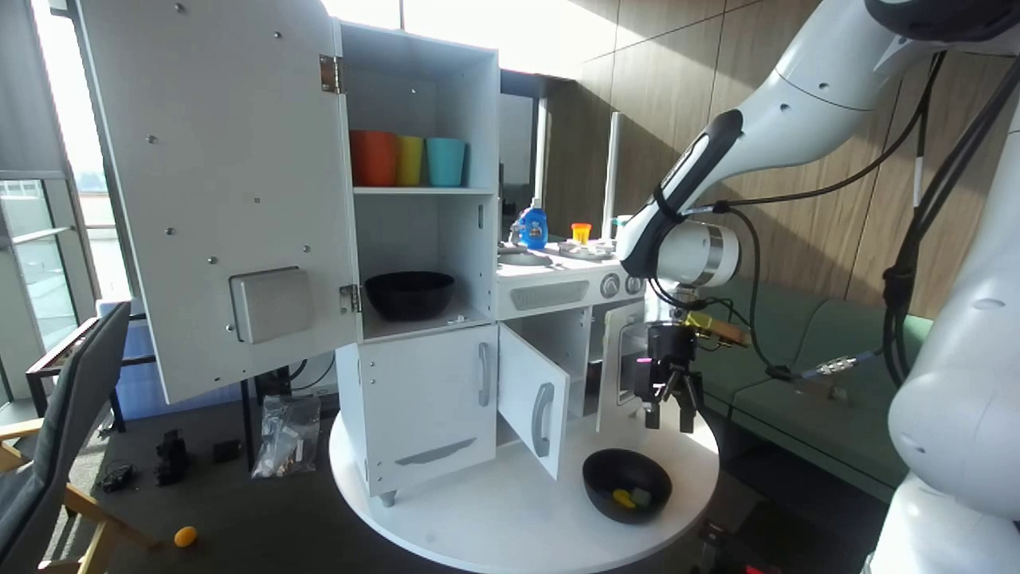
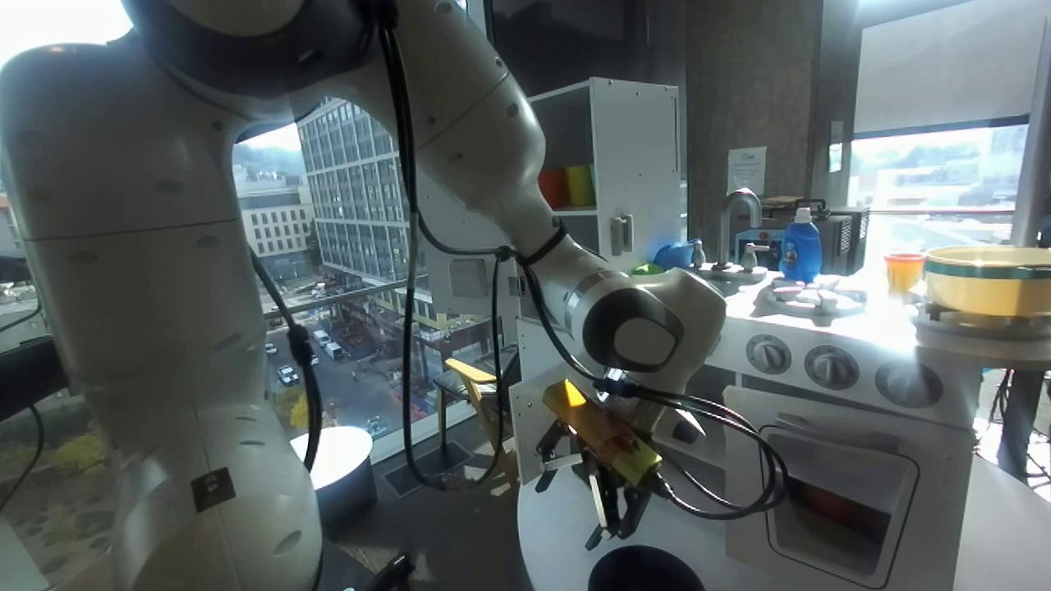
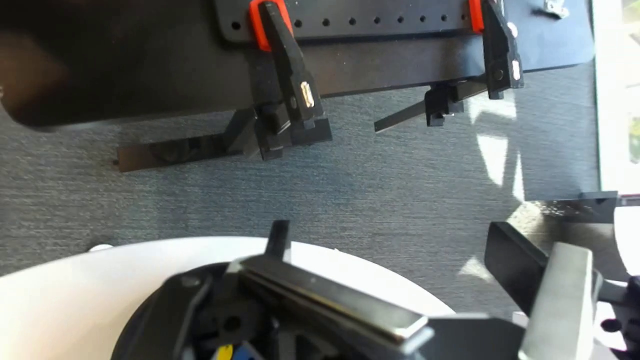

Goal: Open the bottom middle cabinet door and put the black bowl inside

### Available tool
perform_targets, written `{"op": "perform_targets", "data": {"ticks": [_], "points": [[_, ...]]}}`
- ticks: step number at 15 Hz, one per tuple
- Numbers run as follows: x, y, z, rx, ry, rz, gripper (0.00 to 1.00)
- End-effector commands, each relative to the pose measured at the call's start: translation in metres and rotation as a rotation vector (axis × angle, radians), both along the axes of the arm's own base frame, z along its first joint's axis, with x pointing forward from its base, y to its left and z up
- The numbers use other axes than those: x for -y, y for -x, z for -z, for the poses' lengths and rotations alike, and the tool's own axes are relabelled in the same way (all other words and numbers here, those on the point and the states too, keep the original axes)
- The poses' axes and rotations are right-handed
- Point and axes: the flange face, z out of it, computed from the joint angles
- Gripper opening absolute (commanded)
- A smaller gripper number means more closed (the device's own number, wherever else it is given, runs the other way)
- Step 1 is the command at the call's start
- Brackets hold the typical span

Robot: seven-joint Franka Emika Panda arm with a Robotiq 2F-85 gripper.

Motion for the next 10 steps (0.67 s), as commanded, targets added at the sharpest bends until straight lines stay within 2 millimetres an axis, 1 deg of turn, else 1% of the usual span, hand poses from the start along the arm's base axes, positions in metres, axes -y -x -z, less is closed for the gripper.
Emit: {"op": "perform_targets", "data": {"ticks": [1, 5, 7, 10], "points": [[0.053, 0.005, 0.009, 0.116, -0.157, 0.017, 1.0], [0.082, 0.022, 0.04, 0.283, -0.284, 0.155, 1.0], [0.09, 0.028, 0.051, 0.381, -0.33, 0.209, 1.0], [0.097, 0.03, 0.06, 0.547, -0.355, 0.222, 1.0]]}}
